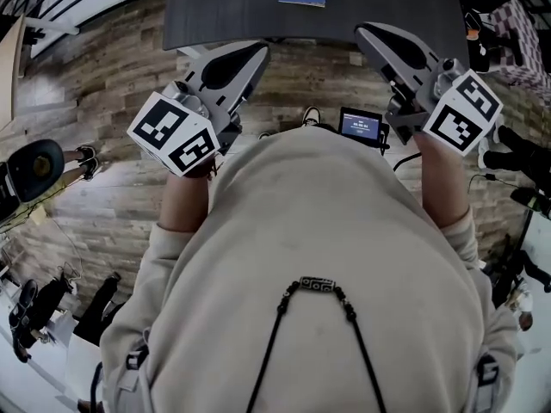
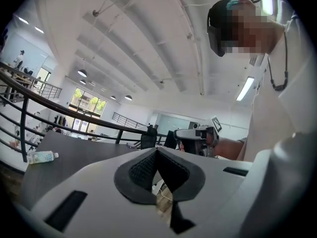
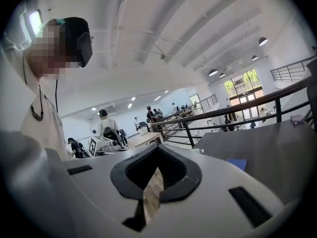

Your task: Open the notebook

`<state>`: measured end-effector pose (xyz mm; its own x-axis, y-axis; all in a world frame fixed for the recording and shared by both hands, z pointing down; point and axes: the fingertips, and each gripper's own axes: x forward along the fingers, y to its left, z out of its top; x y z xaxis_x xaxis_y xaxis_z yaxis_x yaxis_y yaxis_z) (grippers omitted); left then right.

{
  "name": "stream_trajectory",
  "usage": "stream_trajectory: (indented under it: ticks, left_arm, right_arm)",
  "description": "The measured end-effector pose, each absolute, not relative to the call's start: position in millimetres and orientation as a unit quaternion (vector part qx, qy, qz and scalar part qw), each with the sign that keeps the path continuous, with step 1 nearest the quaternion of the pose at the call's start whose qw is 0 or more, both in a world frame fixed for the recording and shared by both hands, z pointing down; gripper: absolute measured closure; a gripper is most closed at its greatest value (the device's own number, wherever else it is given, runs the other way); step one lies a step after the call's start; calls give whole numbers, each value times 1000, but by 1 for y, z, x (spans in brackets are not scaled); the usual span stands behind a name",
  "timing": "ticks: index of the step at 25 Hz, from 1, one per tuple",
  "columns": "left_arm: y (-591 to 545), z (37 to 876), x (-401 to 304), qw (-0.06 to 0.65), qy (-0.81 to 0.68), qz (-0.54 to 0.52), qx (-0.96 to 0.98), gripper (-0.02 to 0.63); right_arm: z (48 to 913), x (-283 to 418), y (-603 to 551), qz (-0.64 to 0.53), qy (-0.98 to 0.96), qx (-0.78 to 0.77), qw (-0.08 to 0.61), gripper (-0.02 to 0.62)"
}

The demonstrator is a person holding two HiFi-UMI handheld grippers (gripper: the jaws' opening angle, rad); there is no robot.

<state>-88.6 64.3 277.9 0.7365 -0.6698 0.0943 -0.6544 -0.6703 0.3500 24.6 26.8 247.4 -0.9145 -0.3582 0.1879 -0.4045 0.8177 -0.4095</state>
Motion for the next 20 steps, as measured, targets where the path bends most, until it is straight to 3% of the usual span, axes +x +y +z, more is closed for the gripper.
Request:
stream_trajectory:
  ticks: [20]
  left_arm:
    - [-8, 276, -6, 187, -372, 5, 909, 603]
  right_arm:
    - [263, 111, -50, 266, -941, 208, 9, 580]
